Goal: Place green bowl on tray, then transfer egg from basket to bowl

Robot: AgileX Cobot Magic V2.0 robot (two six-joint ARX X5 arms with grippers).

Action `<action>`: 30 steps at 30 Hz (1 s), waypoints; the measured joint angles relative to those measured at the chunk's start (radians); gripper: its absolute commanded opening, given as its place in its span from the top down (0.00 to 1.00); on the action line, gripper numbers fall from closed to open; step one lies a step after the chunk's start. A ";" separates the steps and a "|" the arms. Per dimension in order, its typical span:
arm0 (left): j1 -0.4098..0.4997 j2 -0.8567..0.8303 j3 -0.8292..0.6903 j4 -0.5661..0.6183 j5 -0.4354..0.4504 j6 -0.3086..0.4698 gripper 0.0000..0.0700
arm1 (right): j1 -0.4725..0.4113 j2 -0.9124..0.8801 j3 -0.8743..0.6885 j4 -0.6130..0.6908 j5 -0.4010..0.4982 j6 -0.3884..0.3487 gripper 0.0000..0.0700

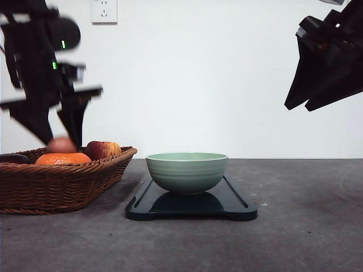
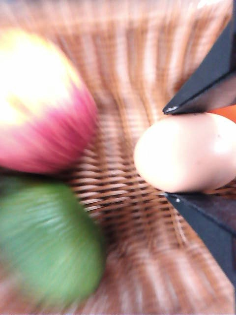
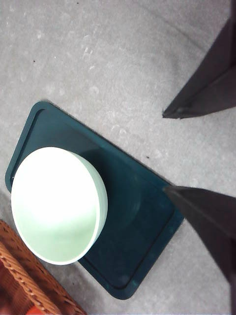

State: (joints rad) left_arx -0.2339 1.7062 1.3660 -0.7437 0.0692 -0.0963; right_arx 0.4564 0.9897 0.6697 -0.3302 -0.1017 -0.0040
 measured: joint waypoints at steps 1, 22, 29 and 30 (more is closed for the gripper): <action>-0.001 -0.028 0.001 -0.004 0.000 0.000 0.73 | 0.000 0.000 0.000 0.000 0.000 0.000 0.61; -0.282 -0.095 0.004 0.343 0.129 0.000 0.73 | 0.000 0.000 0.000 0.000 -0.002 0.000 0.61; -0.392 0.023 0.004 0.418 -0.020 0.000 0.73 | 0.000 0.000 0.000 -0.001 -0.002 0.000 0.61; -0.401 0.044 0.004 0.425 -0.026 0.000 0.73 | 0.000 0.000 0.000 -0.001 -0.002 0.000 0.61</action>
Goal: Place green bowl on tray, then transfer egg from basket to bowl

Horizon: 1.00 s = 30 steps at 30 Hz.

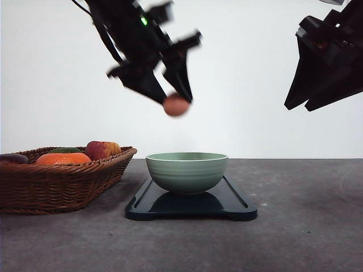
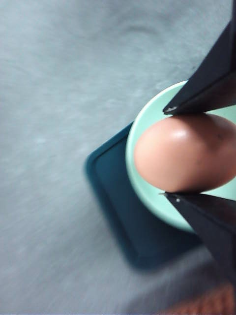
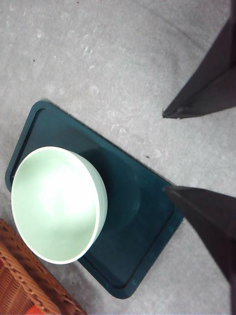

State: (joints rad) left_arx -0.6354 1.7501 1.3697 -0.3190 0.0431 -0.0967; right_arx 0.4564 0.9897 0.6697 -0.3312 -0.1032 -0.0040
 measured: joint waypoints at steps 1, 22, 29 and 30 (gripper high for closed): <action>-0.009 0.020 0.000 0.007 -0.008 0.000 0.73 | 0.000 0.000 0.000 -0.001 0.000 0.000 0.61; -0.031 0.194 0.000 0.041 -0.021 0.000 0.73 | 0.000 0.000 0.000 -0.018 0.000 0.000 0.61; -0.031 0.213 0.000 0.054 -0.021 0.000 0.73 | 0.000 0.000 0.000 -0.018 0.000 0.000 0.61; -0.031 0.219 0.000 0.053 -0.021 0.000 0.73 | 0.000 0.000 0.000 -0.019 0.000 0.000 0.61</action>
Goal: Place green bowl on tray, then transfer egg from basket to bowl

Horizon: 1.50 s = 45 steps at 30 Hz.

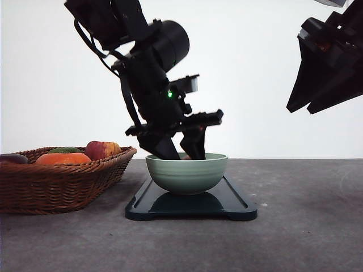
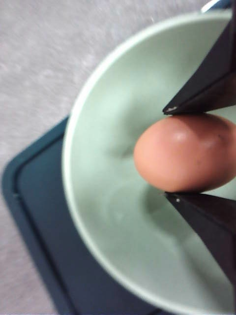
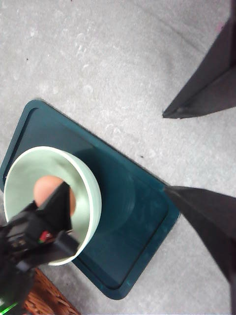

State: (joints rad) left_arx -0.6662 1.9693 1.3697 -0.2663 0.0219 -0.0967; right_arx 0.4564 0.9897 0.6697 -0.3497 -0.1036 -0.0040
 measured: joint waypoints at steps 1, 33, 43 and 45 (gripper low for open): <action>0.000 0.007 0.000 -0.003 0.000 0.000 0.73 | 0.000 0.000 0.000 0.000 0.000 0.000 0.61; 0.028 -0.063 0.292 -0.423 0.000 0.002 0.44 | 0.000 0.000 0.000 -0.032 0.000 0.001 0.61; 0.054 -0.309 0.012 -0.286 0.000 0.004 0.44 | 0.000 0.000 0.000 -0.032 0.000 0.001 0.61; 0.069 -0.369 -0.072 -0.265 0.000 0.004 0.44 | 0.000 0.000 0.000 -0.032 0.000 0.001 0.61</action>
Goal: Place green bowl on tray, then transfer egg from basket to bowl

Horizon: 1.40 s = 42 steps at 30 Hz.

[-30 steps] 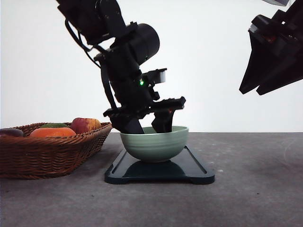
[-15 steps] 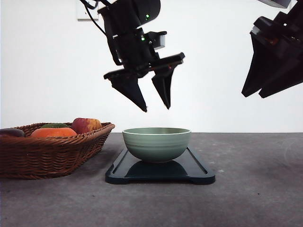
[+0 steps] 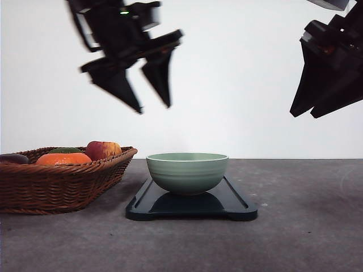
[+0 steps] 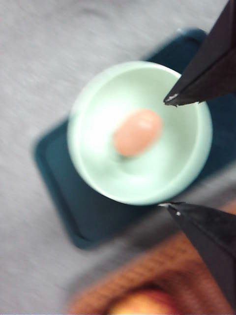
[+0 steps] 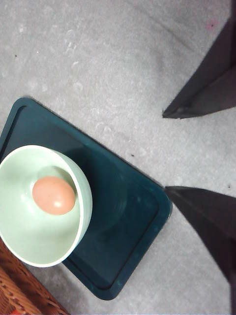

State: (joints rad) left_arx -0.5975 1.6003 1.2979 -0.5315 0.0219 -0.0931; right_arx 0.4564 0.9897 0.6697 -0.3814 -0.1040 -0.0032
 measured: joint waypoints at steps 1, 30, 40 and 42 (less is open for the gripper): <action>0.009 -0.033 -0.042 0.009 0.000 0.000 0.44 | 0.000 0.000 0.000 0.000 0.000 0.000 0.61; 0.264 -0.672 -0.594 0.007 0.003 -0.080 0.87 | 0.000 0.000 0.000 -0.020 0.000 0.001 0.91; 0.264 -0.672 -0.594 -0.004 0.003 -0.085 1.00 | 0.000 0.000 0.000 -0.018 -0.025 0.000 0.98; 0.264 -0.672 -0.594 -0.004 0.003 -0.085 1.00 | 0.000 0.000 0.000 -0.018 -0.025 0.000 0.98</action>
State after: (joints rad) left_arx -0.3340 0.9283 0.7036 -0.5354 0.0250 -0.1783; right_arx 0.4564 0.9897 0.6697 -0.3992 -0.1287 -0.0029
